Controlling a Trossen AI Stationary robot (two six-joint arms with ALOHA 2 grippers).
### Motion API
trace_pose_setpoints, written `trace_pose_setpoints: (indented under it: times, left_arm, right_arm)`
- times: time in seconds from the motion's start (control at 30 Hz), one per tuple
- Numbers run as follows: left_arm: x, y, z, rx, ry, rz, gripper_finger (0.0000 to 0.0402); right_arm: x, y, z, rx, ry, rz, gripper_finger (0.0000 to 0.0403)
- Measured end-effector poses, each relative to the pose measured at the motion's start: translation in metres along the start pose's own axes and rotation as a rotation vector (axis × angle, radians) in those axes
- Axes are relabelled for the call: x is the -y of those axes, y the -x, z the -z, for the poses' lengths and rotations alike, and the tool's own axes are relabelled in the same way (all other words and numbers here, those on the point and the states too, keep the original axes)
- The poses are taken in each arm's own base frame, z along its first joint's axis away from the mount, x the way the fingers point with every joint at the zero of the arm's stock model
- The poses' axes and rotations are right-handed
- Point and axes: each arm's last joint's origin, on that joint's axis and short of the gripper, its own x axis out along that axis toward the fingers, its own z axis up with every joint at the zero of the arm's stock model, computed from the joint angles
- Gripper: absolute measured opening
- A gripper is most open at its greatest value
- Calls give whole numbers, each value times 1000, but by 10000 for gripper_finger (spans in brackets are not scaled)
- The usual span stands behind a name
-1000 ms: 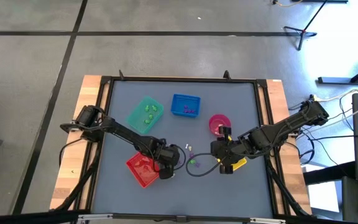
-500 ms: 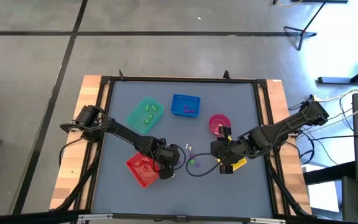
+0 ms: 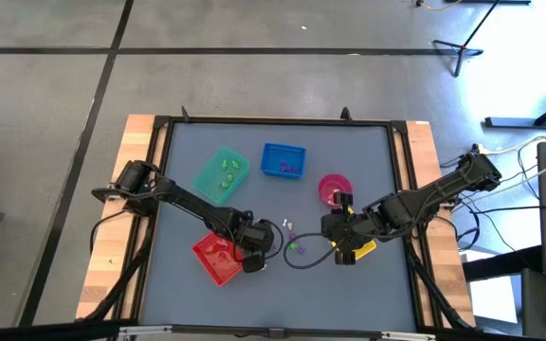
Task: Sort Halloween decoration
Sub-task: Put the purple witch hat toy into the orange bin
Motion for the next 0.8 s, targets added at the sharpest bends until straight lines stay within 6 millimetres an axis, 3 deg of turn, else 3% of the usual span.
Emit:
trace_pose_setpoints:
  times: [0.8]
  left_arm:
    - [5, 1, -4, 34, -1, 54, 0]
  right_arm:
    - [0, 0, 0, 0, 0, 0, 131]
